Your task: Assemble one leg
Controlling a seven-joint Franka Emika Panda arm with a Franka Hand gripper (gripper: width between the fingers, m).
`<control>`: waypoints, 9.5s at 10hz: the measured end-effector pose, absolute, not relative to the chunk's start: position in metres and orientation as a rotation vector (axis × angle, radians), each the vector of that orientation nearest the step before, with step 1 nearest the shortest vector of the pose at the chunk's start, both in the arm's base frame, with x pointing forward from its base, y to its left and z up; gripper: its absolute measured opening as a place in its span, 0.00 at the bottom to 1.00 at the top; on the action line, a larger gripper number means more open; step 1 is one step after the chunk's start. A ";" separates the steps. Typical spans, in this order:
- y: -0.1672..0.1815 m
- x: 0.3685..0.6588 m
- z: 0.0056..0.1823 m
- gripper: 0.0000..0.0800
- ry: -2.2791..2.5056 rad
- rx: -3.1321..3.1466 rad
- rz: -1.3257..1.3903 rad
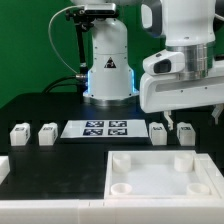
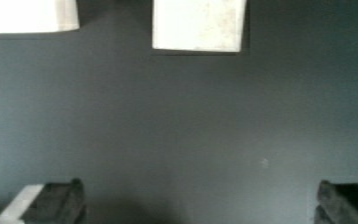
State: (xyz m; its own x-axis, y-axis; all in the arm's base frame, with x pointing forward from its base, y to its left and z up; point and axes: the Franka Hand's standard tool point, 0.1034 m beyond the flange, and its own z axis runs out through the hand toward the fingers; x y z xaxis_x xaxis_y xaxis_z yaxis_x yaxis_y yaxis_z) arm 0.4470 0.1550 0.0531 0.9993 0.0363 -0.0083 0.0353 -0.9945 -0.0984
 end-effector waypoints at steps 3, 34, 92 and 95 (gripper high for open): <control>0.153 0.439 0.048 0.81 -0.056 -3.048 0.181; 0.133 0.449 0.105 0.36 -0.187 -2.895 0.994; 0.121 0.626 0.071 0.70 0.116 -2.938 0.061; 0.118 0.626 0.070 0.37 0.514 -2.904 0.099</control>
Offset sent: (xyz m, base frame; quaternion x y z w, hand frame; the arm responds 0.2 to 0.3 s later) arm -0.0254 0.0252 -0.0121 -0.0251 -0.2868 0.0348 0.9570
